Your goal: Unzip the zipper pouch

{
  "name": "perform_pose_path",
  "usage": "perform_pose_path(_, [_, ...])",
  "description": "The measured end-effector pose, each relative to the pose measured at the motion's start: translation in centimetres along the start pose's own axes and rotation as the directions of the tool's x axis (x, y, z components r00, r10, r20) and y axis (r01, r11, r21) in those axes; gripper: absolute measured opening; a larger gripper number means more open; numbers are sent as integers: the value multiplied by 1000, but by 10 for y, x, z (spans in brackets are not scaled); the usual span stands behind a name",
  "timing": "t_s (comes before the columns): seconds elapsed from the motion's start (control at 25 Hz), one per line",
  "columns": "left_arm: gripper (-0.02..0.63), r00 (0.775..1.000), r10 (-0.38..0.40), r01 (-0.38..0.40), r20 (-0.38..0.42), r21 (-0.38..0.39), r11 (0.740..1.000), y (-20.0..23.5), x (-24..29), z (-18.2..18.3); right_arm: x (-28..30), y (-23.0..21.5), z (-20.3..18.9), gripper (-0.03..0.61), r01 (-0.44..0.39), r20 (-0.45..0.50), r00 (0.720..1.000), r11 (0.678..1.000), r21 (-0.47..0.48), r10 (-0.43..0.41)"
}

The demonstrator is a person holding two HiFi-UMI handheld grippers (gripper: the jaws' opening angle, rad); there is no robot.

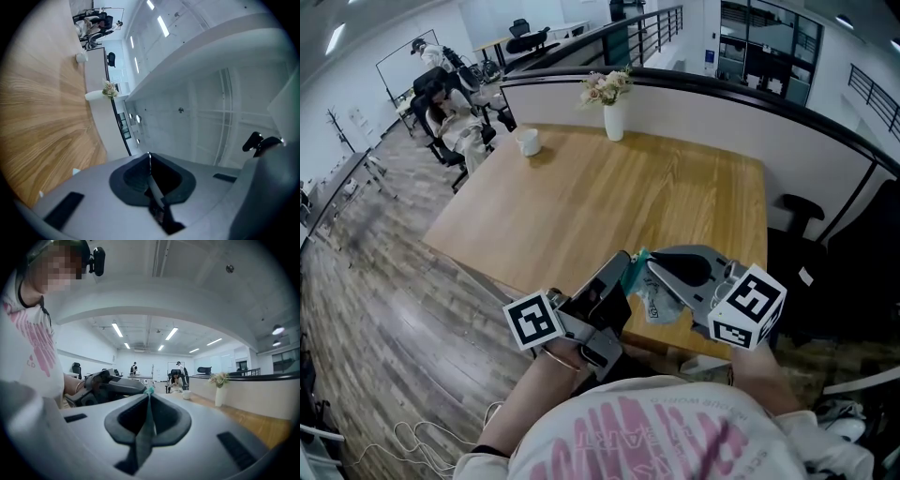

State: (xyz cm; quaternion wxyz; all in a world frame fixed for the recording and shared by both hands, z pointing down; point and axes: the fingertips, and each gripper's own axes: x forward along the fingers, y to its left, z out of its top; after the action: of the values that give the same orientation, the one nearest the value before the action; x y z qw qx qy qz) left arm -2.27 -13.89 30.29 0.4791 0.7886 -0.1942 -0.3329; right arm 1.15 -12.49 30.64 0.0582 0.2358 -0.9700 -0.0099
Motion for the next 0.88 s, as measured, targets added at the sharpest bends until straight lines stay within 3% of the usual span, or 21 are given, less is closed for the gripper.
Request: perform_pose_path(0.88, [-3, 997, 71, -71, -33, 22, 997, 11, -2, -13, 1, -16, -16, 9, 108, -71, 992, 991, 79, -103])
